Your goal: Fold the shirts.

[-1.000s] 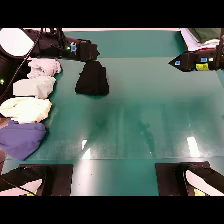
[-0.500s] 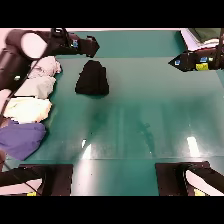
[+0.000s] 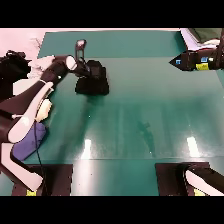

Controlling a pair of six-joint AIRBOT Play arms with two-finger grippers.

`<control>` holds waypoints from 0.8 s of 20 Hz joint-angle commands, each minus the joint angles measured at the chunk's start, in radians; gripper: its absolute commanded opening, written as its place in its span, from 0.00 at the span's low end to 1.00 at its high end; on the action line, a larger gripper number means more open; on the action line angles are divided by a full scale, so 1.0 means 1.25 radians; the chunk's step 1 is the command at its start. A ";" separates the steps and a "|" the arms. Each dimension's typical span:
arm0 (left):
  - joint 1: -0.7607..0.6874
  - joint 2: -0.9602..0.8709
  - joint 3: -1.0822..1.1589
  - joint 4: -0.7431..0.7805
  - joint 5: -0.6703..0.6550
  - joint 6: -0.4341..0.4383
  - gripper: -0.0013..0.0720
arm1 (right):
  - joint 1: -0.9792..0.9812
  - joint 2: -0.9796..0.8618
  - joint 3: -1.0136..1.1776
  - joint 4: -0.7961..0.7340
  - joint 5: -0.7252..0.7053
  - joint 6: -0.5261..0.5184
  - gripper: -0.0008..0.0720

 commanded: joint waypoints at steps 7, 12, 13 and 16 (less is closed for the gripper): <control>0.000 -0.019 0.162 0.027 -0.109 0.013 0.05 | 0.001 0.022 0.004 0.001 -0.007 0.000 0.03; -0.001 0.230 0.324 0.125 -0.147 0.013 0.05 | 0.008 0.080 0.136 0.005 -0.004 0.001 0.03; -0.005 0.279 0.324 0.124 -0.159 0.013 0.05 | 0.012 0.086 0.168 0.003 -0.003 0.001 0.03; -0.072 0.374 0.324 0.125 -0.238 0.029 0.05 | 0.014 0.089 0.241 0.003 0.007 0.001 0.03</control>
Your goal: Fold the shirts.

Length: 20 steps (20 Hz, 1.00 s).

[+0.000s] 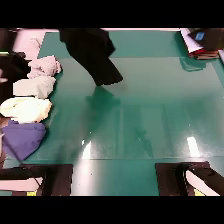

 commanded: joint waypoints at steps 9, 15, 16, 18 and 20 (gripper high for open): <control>-0.283 0.075 -0.195 0.013 0.023 0.059 0.92 | 0.004 0.010 0.095 0.000 0.050 0.000 0.03; -0.069 0.005 -0.203 -0.010 -0.016 -0.015 0.92 | 0.004 0.010 0.095 0.000 0.089 0.000 0.03; -0.038 -0.023 -0.214 -0.042 -0.044 -0.014 0.92 | 0.004 0.010 0.095 -0.001 0.093 0.000 0.03; 0.001 -0.090 -0.249 -0.096 -0.077 -0.002 0.92 | 0.004 0.009 0.094 -0.001 0.098 0.000 0.03; 0.011 -0.165 -0.283 -0.128 -0.078 -0.002 0.92 | 0.004 0.009 0.094 -0.001 0.103 0.000 0.03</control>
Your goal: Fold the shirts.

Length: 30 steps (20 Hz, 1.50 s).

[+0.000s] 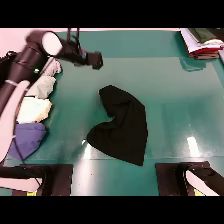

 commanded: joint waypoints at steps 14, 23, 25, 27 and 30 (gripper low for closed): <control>0.094 -0.278 0.040 -0.175 -0.029 0.018 0.05 | 0.001 -0.098 -0.021 0.002 0.199 0.028 0.03; 0.224 -0.101 0.104 -0.078 -0.142 0.117 0.05 | 0.000 -0.122 -0.650 -0.004 -0.017 0.028 0.62; 0.224 -0.101 0.103 -0.078 -0.160 0.117 0.05 | 0.001 -0.182 -0.754 0.045 -0.069 0.027 0.61; 0.224 -0.101 0.103 -0.078 -0.161 0.116 0.05 | 0.012 -0.244 -0.804 0.136 -0.114 -0.022 0.60; 0.224 -0.101 0.103 -0.079 -0.157 0.115 0.05 | 0.082 -0.326 -0.797 0.197 -0.174 -0.050 0.60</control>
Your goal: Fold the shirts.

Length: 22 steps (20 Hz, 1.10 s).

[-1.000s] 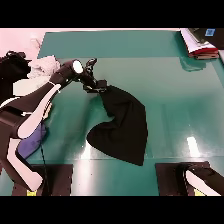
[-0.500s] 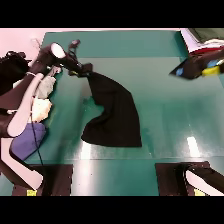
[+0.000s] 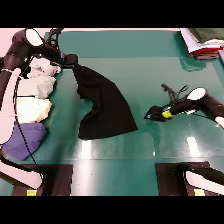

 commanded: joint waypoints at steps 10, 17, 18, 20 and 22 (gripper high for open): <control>0.003 0.132 0.002 0.007 0.015 -0.030 0.05 | 0.189 -0.116 0.170 0.020 -0.052 -0.039 0.03; 0.003 0.544 0.002 0.007 0.119 0.055 0.05 | -0.050 0.209 0.664 -0.172 0.180 0.024 0.03; 0.003 0.571 0.001 0.006 0.106 0.054 0.05 | -0.074 0.229 0.709 -0.171 0.179 0.033 0.03; 0.003 0.587 0.001 0.005 0.065 0.054 0.05 | -0.097 0.256 0.753 -0.171 0.187 0.037 0.03; 0.003 0.578 -0.025 -0.009 0.012 0.054 0.05 | -0.096 0.272 0.736 -0.171 0.205 0.063 0.03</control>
